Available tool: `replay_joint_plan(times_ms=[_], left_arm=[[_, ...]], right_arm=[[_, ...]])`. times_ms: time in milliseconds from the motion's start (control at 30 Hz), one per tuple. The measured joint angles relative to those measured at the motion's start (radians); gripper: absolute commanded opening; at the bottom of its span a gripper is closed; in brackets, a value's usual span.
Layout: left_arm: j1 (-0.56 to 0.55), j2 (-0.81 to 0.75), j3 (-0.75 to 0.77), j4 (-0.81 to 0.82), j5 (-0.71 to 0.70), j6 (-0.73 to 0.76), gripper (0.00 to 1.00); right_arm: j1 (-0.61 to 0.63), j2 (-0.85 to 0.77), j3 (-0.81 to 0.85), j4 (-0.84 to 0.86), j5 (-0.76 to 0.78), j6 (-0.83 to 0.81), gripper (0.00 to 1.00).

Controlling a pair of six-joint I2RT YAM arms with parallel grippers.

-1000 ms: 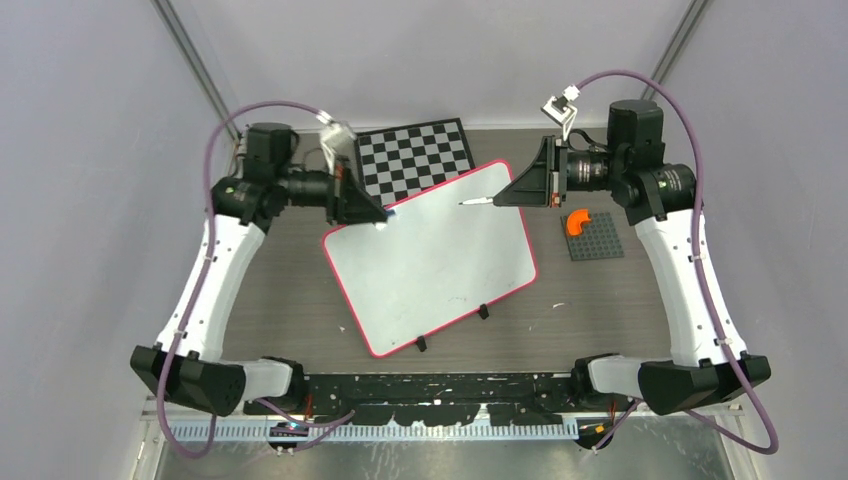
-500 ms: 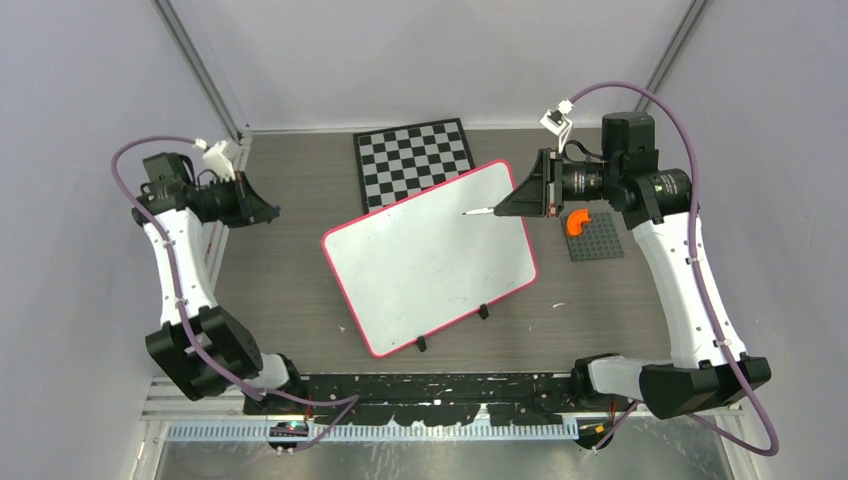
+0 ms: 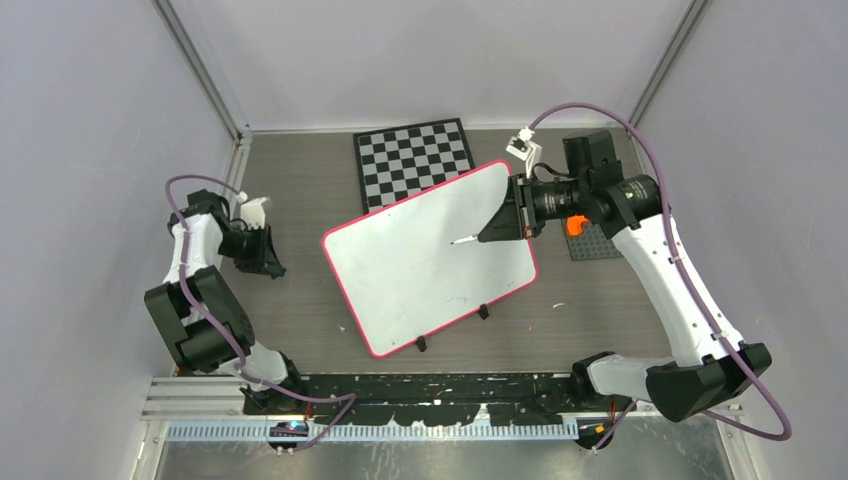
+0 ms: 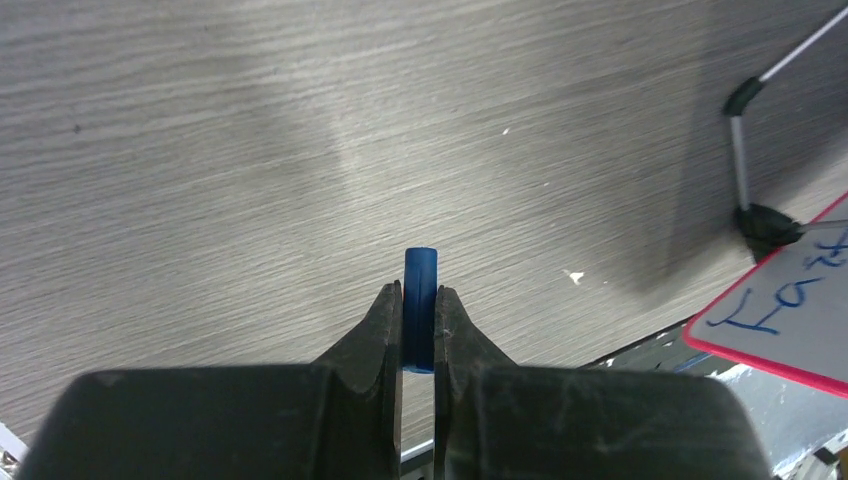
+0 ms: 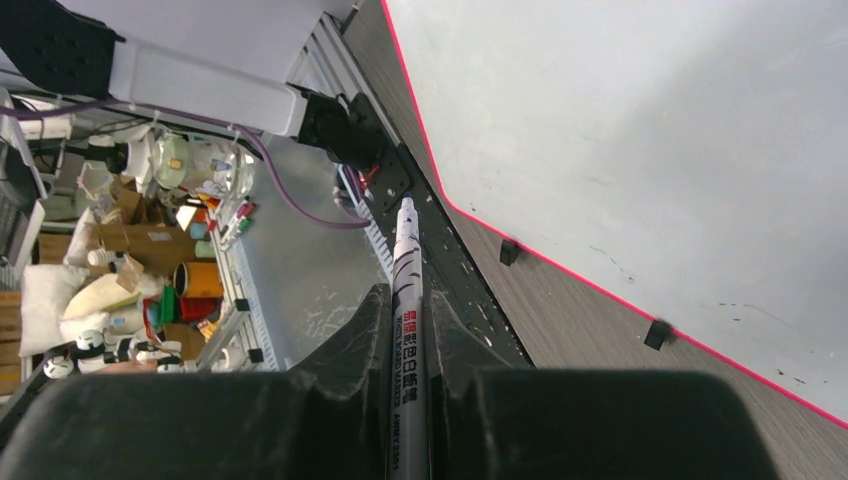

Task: Write a sentence on the whiteboard
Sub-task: Place the pen cap at the center of the board.

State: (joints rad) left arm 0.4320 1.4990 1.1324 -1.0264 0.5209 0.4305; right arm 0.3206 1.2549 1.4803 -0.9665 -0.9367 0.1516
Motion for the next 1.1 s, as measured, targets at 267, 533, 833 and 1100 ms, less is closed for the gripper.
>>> replay_joint_plan(times_ms=[267, 533, 833, 1100], left_arm=[[-0.055, 0.05, -0.083, 0.054, -0.119, 0.034, 0.07], [-0.106, 0.116, -0.14, 0.117, -0.204, 0.05, 0.12], [-0.139, 0.15, -0.148, 0.139, -0.245, 0.05, 0.14], [-0.154, 0.175, -0.153, 0.141, -0.264, 0.05, 0.16]], right_arm=[[0.056, 0.0, -0.033, -0.003, 0.068, -0.027, 0.0], [0.072, 0.0, -0.042, -0.004, 0.084, -0.05, 0.0], [0.086, 0.001, -0.054, -0.006, 0.09, -0.069, 0.0], [0.094, 0.003, -0.054, -0.007, 0.094, -0.076, 0.0]])
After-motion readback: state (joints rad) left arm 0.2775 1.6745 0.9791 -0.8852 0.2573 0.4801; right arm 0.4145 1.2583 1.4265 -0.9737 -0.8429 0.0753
